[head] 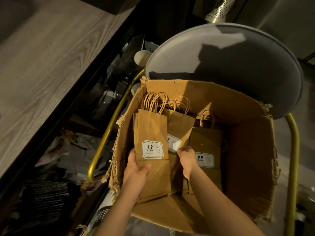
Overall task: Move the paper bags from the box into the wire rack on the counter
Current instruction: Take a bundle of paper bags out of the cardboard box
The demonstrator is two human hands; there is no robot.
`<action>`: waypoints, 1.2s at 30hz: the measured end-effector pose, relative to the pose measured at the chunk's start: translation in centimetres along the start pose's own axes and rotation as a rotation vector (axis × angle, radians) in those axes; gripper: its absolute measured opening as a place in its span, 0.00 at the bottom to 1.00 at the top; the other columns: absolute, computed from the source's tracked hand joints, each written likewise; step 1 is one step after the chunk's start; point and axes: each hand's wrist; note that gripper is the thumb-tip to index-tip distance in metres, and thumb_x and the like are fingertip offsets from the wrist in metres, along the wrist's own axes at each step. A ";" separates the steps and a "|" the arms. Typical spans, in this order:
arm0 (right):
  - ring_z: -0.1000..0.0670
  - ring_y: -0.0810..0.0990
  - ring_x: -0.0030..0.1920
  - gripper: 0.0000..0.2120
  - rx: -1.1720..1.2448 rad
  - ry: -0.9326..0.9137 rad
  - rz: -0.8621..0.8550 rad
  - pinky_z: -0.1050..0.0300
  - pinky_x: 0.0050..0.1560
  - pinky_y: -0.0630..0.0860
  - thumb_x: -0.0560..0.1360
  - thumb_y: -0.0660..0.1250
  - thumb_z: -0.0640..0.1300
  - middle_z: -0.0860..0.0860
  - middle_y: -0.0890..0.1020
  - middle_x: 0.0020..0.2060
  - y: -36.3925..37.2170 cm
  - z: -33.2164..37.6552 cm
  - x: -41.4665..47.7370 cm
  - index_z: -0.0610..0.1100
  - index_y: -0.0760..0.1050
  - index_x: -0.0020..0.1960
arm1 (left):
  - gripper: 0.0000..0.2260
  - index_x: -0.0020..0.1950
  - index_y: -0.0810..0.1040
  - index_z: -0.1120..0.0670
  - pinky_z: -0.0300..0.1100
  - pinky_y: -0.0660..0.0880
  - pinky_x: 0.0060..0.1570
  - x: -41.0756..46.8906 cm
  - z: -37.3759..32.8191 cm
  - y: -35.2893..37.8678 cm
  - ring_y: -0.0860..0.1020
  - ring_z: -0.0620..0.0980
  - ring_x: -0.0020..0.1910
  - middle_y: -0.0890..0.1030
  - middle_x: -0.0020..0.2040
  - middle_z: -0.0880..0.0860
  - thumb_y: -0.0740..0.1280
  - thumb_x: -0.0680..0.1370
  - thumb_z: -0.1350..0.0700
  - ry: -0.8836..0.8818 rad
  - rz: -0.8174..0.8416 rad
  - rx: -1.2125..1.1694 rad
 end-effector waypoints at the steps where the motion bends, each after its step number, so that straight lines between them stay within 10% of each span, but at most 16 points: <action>1: 0.46 0.75 0.55 0.15 0.007 -0.029 -0.054 0.49 0.59 0.74 0.82 0.59 0.39 0.47 0.78 0.56 -0.4 0.0 -0.1 0.45 0.68 0.67 | 0.32 0.74 0.58 0.39 0.56 0.66 0.68 0.0 0.0 0.0 0.69 0.51 0.67 0.72 0.66 0.43 0.67 0.77 0.61 0.002 0.002 0.001; 15: 0.43 0.75 0.59 0.15 -0.134 -0.295 -0.464 0.42 0.58 0.73 0.82 0.55 0.43 0.46 0.76 0.60 -9.5 0.3 -1.8 0.51 0.67 0.68 | 0.32 0.75 0.58 0.40 0.58 0.66 0.67 0.1 0.2 0.0 0.69 0.54 0.68 0.72 0.69 0.48 0.67 0.77 0.60 -0.009 -0.012 0.019; 36: 0.53 0.79 0.53 0.06 -0.050 -0.296 0.083 0.64 0.47 0.74 0.81 0.59 0.40 0.51 0.81 0.52 -0.9 -1.4 -5.2 0.45 0.73 0.57 | 0.30 0.67 0.59 0.35 0.45 0.72 0.52 -0.5 -0.3 0.2 0.72 0.40 0.52 0.72 0.56 0.36 0.72 0.71 0.47 0.118 0.124 0.029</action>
Point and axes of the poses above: each hand's wrist, its own x-axis towards the middle knuckle, its own y-axis out of the palm, z = x × y
